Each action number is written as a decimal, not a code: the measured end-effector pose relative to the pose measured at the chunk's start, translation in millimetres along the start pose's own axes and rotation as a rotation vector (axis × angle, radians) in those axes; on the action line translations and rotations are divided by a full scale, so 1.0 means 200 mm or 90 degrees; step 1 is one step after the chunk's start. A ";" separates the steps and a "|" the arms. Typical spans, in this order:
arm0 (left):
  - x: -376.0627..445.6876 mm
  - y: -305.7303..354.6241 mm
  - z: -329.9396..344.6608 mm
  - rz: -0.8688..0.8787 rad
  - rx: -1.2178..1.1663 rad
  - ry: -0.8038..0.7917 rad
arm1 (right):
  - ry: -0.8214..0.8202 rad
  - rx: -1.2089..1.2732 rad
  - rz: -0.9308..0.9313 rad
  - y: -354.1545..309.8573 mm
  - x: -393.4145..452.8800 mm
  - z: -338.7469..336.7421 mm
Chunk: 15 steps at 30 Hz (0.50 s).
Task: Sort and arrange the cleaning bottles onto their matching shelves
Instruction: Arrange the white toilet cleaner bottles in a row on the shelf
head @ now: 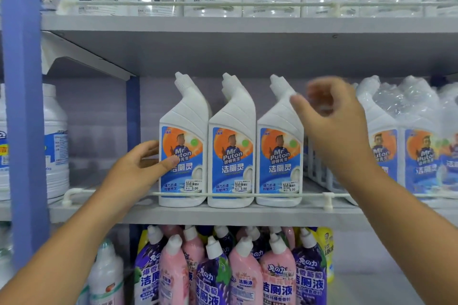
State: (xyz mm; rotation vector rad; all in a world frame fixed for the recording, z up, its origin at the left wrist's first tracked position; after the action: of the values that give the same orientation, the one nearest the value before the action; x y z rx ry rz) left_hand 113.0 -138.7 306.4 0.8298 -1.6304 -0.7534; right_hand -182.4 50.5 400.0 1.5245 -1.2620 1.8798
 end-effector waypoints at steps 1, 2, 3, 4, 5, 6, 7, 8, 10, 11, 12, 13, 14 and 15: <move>-0.01 0.01 0.01 0.012 0.007 0.007 | -0.060 0.020 0.119 0.12 -0.06 0.01; -0.02 0.02 0.03 0.019 0.019 0.019 | -0.153 0.066 0.241 0.24 -0.12 0.06; -0.02 0.02 0.04 0.027 0.041 0.035 | -0.239 0.140 0.341 0.34 -0.17 0.12; -0.02 0.02 0.04 0.029 0.064 0.052 | -0.301 0.216 0.414 0.41 -0.21 0.16; -0.01 0.02 0.05 0.027 0.082 0.064 | -0.337 0.274 0.449 0.44 -0.23 0.19; -0.01 0.02 0.05 0.022 0.091 0.074 | -0.356 0.304 0.457 0.46 -0.23 0.21; -0.01 0.02 0.04 0.015 0.097 0.080 | -0.366 0.311 0.452 0.47 -0.22 0.22; -0.01 0.02 0.04 0.009 0.099 0.084 | -0.375 0.311 0.443 0.47 -0.21 0.22; -0.02 0.03 0.04 0.008 0.104 0.084 | -0.390 0.310 0.430 0.48 -0.21 0.22; -0.02 0.04 0.04 0.012 0.103 0.082 | -0.392 0.314 0.430 0.48 -0.22 0.23; -0.03 0.05 0.04 0.017 0.101 0.083 | -0.395 0.317 0.428 0.49 -0.23 0.23; -0.03 0.05 0.04 0.022 0.103 0.081 | -0.397 0.316 0.422 0.49 -0.23 0.23; -0.04 0.05 0.04 0.025 0.107 0.081 | -0.397 0.316 0.416 0.50 -0.24 0.24; -0.05 0.06 0.05 0.029 0.115 0.079 | -0.395 0.317 0.412 0.50 -0.24 0.24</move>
State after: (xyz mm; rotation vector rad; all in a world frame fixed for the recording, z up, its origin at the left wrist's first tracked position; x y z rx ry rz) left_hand 104.0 -123.3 308.1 0.9456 -1.6168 -0.5171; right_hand -218.0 -29.1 317.2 2.2906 -1.8158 2.3348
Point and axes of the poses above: each hand's wrist, its own x-axis towards the middle knuckle, its own z-axis out of the palm, y = z × x, the point moved 6 cm from there along x, towards the middle knuckle, and after that the axes turned 1 degree about x, right-handed, at the moved point
